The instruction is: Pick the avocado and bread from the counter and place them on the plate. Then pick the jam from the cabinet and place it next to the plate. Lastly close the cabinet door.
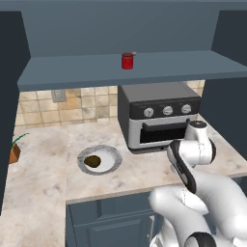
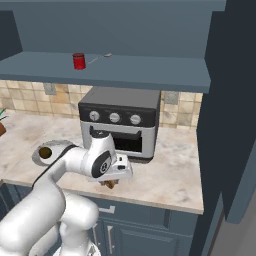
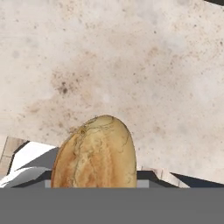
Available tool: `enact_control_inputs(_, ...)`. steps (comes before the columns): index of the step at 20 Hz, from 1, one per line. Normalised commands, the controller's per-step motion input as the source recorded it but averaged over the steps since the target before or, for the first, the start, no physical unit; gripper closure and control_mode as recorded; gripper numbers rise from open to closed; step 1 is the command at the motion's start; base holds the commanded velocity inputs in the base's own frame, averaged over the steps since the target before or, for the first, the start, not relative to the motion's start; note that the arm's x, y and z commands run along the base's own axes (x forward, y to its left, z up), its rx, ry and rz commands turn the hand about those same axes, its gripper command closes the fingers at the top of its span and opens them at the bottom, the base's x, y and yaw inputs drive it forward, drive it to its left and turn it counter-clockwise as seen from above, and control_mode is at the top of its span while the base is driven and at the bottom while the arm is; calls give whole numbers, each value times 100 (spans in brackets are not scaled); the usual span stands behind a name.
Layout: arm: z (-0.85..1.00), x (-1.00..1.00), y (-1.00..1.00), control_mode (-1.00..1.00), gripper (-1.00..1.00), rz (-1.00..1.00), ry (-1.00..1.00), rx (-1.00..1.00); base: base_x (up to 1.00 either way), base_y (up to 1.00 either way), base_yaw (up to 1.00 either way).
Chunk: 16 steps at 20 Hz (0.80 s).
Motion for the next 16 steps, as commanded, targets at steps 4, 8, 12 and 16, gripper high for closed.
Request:
enact_control_inputs(4,7,-6,64,-100,100,0,-2,0,0,0,0)
enact_control_inputs(8,7,-1,64,-100,100,0,-2,0,0,0,0)
enact_control_inputs(12,7,0,63,-100,100,0,-4,2,0,0,0)
enact_control_inputs(16,6,0,62,-100,100,0,-2,3,0,0,0)
